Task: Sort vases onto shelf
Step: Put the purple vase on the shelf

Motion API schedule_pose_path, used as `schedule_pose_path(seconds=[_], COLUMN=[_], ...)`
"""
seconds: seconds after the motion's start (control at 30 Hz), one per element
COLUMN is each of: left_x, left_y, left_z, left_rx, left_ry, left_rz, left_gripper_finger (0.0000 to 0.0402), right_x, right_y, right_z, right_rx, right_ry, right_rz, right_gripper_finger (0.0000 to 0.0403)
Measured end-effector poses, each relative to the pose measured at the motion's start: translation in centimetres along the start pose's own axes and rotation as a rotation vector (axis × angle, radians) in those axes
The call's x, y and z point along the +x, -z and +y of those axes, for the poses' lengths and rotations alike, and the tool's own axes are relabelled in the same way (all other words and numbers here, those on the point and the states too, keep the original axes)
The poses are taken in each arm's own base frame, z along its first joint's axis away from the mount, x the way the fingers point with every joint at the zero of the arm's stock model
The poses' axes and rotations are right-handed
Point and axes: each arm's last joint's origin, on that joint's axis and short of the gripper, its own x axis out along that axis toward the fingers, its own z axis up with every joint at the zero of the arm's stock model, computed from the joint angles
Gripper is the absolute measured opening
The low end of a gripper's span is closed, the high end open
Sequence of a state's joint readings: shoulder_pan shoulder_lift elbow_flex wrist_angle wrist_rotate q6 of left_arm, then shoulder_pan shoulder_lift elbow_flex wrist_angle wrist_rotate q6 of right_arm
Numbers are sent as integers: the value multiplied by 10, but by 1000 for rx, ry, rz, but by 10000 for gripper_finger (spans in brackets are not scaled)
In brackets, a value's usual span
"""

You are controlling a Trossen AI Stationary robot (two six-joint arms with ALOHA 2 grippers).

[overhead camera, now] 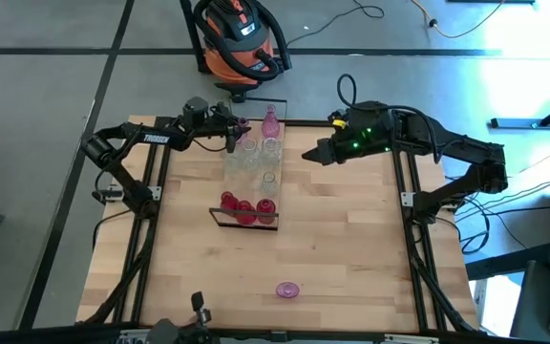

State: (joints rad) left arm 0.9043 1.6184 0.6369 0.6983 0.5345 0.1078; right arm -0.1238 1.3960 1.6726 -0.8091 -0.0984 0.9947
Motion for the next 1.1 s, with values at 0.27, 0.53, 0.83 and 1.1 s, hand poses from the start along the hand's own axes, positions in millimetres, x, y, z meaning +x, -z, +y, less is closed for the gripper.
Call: schedule_pose_path(seconds=[0.27, 0.53, 0.83, 1.1], left_x=[0, 0, 0, 0], left_y=[0, -1, -4, -4], left_z=[0, 0, 0, 1], left_rx=[1, 4, -5, -10], left_ry=[10, 9, 2, -13], left_rz=[-2, -10, -38, -32], left_gripper_finger=[134, 141, 184, 188], right_x=[0, 0, 0, 0], right_y=[0, 0, 0, 0], right_z=[0, 0, 0, 0], right_rx=[0, 0, 0, 0], right_ry=[0, 0, 0, 0], right_rz=[1, 0, 0, 1], right_gripper_finger=[115, 115, 115, 115])
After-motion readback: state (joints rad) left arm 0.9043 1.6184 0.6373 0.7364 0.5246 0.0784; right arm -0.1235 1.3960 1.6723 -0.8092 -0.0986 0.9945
